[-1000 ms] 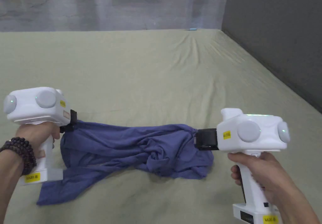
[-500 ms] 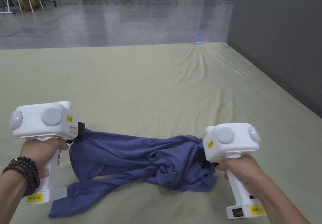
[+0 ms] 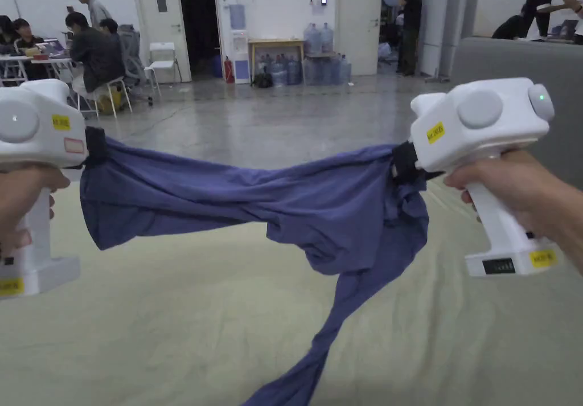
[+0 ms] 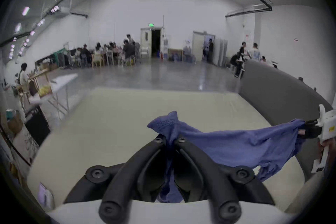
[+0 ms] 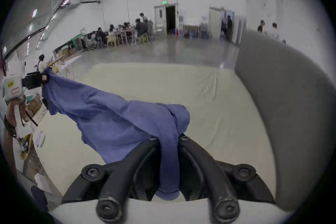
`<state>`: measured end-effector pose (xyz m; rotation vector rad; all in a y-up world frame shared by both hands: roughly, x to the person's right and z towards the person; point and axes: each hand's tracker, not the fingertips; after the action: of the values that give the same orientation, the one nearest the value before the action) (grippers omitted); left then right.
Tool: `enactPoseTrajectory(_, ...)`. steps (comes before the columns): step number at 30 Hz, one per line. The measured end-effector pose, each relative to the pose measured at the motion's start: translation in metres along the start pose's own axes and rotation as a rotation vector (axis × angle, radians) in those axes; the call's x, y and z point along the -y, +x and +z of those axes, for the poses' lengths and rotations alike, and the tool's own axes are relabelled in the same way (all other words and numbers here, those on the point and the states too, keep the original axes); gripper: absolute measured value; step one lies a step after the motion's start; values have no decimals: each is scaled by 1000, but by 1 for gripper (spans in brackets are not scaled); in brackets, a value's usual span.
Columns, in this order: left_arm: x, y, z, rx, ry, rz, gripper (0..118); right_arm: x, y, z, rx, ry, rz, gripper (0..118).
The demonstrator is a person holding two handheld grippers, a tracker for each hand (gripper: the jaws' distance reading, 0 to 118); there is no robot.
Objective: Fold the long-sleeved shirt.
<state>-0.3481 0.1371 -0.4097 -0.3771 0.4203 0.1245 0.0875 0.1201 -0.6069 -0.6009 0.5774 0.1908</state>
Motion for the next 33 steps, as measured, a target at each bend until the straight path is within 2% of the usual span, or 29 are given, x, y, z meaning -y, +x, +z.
enactPoseTrajectory(3, -62, -15, -5, -28, 61, 34, 0, -72, -1, 12, 27, 87, -19, 8)
enactPoseTrajectory(6, -97, -16, -2, -32, 107, 57, 0, -115, 1, 14, 40, 125, -28, 8)
enactPoseTrajectory(11, -90, 5, -3, -50, 95, 63, 0, -121, -2, 1, 55, 127, -43, 8)
enactPoseTrajectory(15, -36, 11, -44, -35, 6, 42, 0, -74, 1, -54, 53, 37, -39, 8)
enactPoseTrajectory(18, 29, 16, -89, -26, -97, -3, 0, -16, 9, -122, 54, -77, -49, 8)
enactPoseTrajectory(19, 43, 0, -127, -18, -112, -17, 0, 8, 11, -146, 56, -108, -60, 8)
enactPoseTrajectory(23, 126, 4, -168, 1, -229, -5, 0, 95, 23, -219, 30, -242, -138, 8)
enactPoseTrajectory(26, 161, -5, -163, 38, -271, 65, 0, 134, 31, -226, -5, -279, -167, 8)
enactPoseTrajectory(30, 193, -15, -119, 45, -260, 22, 0, 170, 21, -176, -25, -227, -92, 8)
enactPoseTrajectory(33, 236, -14, -51, 65, -268, 2, 0, 214, 10, -130, -56, -250, -42, 8)
